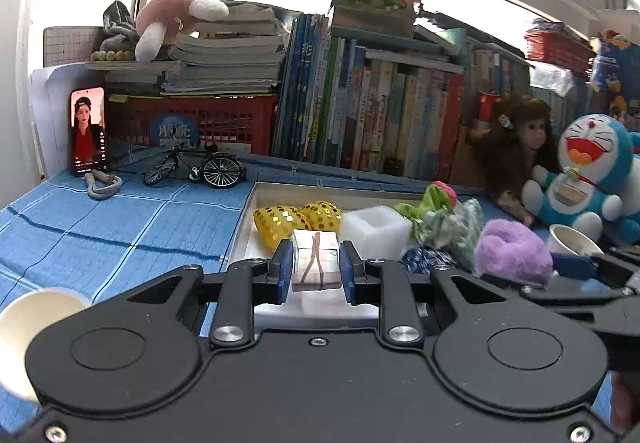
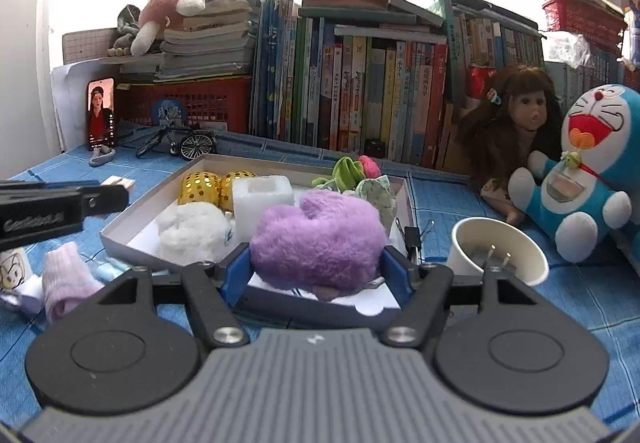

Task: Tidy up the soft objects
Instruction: 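Carry the gift box with the left tool while the right tool carries the purple heart into the tray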

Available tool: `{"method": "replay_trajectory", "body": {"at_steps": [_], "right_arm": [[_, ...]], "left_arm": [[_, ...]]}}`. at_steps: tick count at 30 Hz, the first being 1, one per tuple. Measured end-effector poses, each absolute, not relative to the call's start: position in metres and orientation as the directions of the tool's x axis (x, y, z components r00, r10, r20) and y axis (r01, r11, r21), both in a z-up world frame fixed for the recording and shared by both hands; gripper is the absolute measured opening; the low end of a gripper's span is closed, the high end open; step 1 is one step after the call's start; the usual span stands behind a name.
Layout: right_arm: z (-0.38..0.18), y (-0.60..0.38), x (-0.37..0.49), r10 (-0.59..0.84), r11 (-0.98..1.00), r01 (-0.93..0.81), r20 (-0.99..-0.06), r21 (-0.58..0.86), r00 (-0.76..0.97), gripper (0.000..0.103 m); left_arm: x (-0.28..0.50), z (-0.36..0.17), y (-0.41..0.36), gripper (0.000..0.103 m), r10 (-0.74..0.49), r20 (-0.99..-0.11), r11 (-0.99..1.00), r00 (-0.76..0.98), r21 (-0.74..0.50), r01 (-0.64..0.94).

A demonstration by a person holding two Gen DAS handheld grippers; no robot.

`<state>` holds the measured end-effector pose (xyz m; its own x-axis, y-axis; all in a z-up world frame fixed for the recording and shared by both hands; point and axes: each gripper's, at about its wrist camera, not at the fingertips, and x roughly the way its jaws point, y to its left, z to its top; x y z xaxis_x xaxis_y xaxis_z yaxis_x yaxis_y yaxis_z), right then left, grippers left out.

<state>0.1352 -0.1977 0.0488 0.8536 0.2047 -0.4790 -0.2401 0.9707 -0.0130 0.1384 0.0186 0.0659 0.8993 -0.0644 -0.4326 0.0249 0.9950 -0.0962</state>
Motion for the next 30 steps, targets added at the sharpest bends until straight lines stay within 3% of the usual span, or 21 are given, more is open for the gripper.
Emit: {"method": "replay_trajectory", "body": {"at_steps": [17, 25, 30], "right_arm": [[0.035, -0.185, 0.199, 0.216, 0.967, -0.256, -0.523, -0.005, 0.824, 0.071], [0.025, -0.170, 0.216, 0.226, 0.954, -0.294, -0.523, -0.050, 0.822, 0.071], [0.019, -0.172, 0.230, 0.243, 0.957, -0.289, -0.540, 0.000, 0.806, 0.071]], "left_arm": [[0.223, 0.032, 0.022, 0.024, 0.016, -0.548, 0.984, 0.836, -0.139, -0.110], [0.247, 0.022, 0.026, 0.024, 0.003, -0.584, 0.980, 0.812, -0.161, -0.119], [0.257, 0.021, 0.026, 0.024, 0.002, -0.590, 0.980, 0.807, -0.161, -0.120]]}}
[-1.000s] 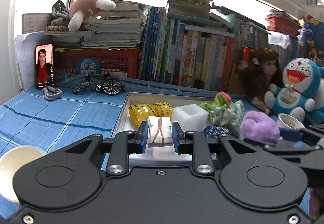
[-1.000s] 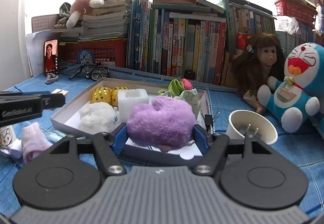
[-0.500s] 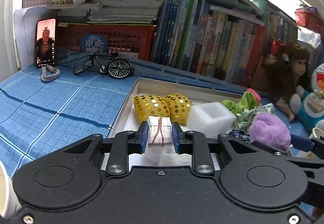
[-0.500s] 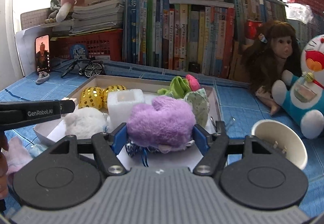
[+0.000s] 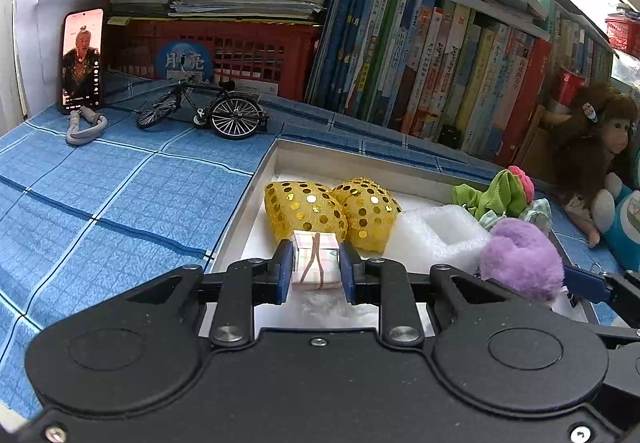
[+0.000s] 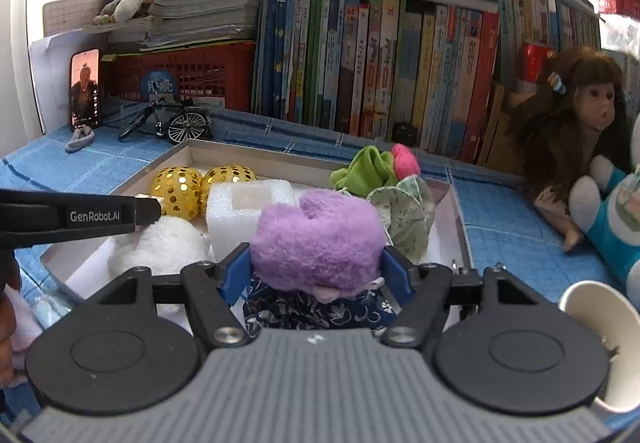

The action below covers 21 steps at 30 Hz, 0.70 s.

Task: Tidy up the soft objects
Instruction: 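Carry the gift box with the left tool while the right tool carries the purple heart into the tray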

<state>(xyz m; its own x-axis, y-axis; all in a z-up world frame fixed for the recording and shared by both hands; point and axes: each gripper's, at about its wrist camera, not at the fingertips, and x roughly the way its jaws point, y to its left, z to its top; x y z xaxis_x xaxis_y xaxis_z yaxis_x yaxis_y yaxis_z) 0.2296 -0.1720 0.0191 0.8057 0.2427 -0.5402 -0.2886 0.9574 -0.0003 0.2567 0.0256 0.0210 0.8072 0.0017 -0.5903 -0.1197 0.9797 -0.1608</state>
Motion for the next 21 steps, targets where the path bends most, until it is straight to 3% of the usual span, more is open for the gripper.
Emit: {"method": "replay_trajectory", "body": {"at_steps": [14, 21], "right_arm": [[0.027, -0.188, 0.274, 0.348, 0.937, -0.255, -0.586, 0.238, 0.732, 0.071], [0.023, -0.186, 0.277, 0.360, 0.932, -0.243, -0.605, 0.269, 0.710, 0.076]], "left_arm": [[0.264, 0.016, 0.028, 0.024, -0.011, -0.597, 0.975, 0.802, -0.184, -0.124], [0.261, 0.018, 0.031, 0.025, -0.045, -0.598, 0.970, 0.800, -0.218, -0.108]]}}
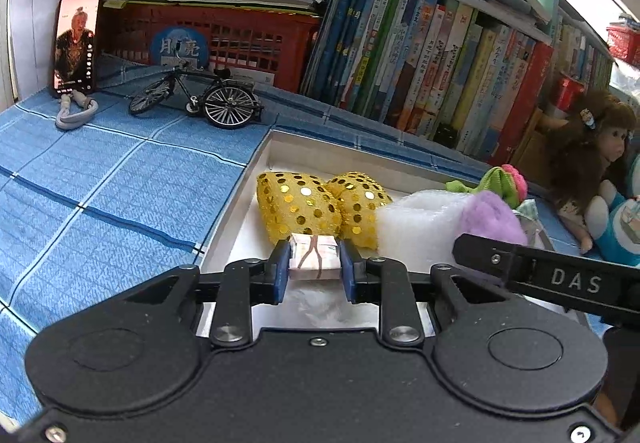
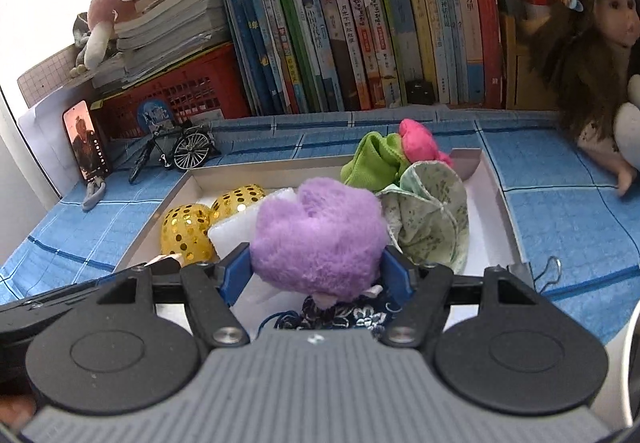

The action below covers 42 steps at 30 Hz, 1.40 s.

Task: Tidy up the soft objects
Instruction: 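Carry the gift box with the left tool while the right tool carries the purple heart into the tray, then open the left tool over the tray while the right tool releases the purple heart, then withdraw both open tools from the tray toward the items beside it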

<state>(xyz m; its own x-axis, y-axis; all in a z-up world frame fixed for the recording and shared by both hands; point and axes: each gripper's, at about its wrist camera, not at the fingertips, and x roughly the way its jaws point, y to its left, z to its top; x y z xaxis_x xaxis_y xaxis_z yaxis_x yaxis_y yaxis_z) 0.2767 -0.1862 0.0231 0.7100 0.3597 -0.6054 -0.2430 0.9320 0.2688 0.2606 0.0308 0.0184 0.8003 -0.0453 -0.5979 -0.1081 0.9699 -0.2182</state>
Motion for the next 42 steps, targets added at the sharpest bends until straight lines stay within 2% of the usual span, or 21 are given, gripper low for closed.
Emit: {"method": "replay_trajectory", "body": {"at_steps": [4, 7, 13, 22, 37, 42], "right_arm": [[0.024, -0.190, 0.274, 0.364, 0.929, -0.226, -0.606, 0.295, 0.707, 0.085], [0.025, -0.192, 0.269, 0.365, 0.928, -0.222, -0.612, 0.299, 0.701, 0.087], [0.030, -0.193, 0.250, 0.351, 0.935, -0.235, -0.594, 0.265, 0.724, 0.088], [0.040, -0.201, 0.225, 0.359, 0.931, -0.245, -0.565, 0.270, 0.743, 0.089], [0.056, -0.205, 0.174, 0.405, 0.913, -0.307, -0.495, 0.269, 0.769, 0.089], [0.056, -0.200, 0.158, 0.425, 0.905, -0.340, -0.487, 0.257, 0.763, 0.089]], "left_arm": [[0.255, 0.021, 0.031, 0.040, -0.053, -0.601, 0.970, 0.798, -0.222, -0.103], [0.250, 0.024, 0.031, 0.050, -0.061, -0.601, 0.971, 0.797, -0.220, -0.091], [0.235, 0.029, 0.026, 0.061, -0.054, -0.591, 0.980, 0.805, -0.187, -0.072], [0.207, 0.040, 0.024, 0.068, -0.070, -0.561, 0.982, 0.825, -0.185, -0.043], [0.143, 0.055, 0.025, 0.069, -0.070, -0.509, 0.978, 0.858, -0.206, -0.042], [0.118, 0.056, 0.026, 0.069, -0.029, -0.481, 0.985, 0.876, -0.165, -0.058]]}}
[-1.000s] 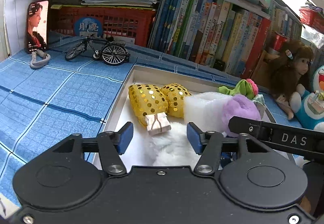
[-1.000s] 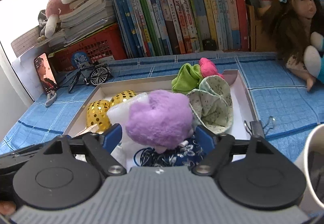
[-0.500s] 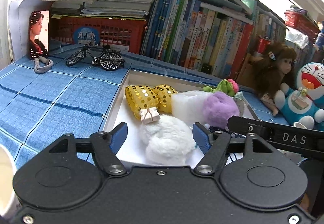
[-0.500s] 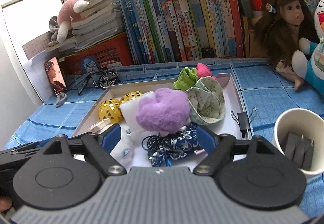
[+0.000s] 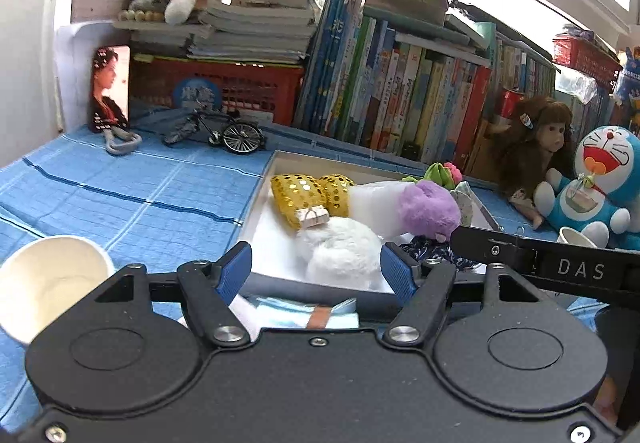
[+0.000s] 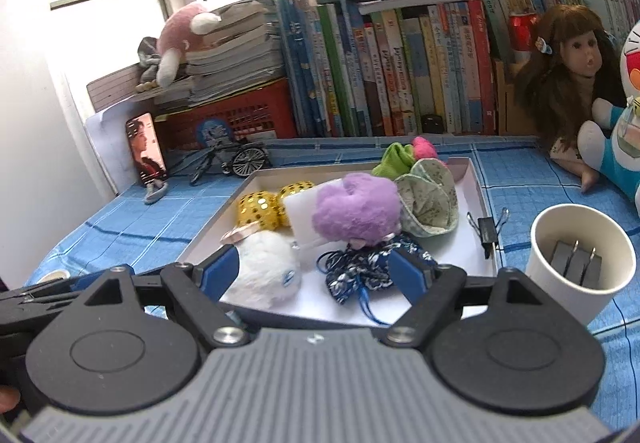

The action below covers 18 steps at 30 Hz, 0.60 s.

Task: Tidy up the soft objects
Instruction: 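Withdraw both open tools from the tray toward the items beside it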

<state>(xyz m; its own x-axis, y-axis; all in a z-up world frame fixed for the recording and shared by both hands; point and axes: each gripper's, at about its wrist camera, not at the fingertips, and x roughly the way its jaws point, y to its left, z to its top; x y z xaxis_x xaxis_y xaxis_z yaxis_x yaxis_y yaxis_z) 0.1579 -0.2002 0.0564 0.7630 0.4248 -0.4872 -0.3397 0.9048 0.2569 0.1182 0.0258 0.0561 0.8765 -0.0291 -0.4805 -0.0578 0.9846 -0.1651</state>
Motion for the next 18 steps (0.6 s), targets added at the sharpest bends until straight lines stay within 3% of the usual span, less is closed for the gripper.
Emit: {"method": "replay_trajectory", "body": {"at_steps": [18], "right_arm": [[0.038, -0.183, 0.122, 0.453, 0.890, -0.403, -0.507, 0.212, 0.734, 0.090]], "left_arm": [[0.071, 0.036, 0.043, 0.070, -0.006, -0.478, 0.983, 0.878, -0.162, -0.082]]}}
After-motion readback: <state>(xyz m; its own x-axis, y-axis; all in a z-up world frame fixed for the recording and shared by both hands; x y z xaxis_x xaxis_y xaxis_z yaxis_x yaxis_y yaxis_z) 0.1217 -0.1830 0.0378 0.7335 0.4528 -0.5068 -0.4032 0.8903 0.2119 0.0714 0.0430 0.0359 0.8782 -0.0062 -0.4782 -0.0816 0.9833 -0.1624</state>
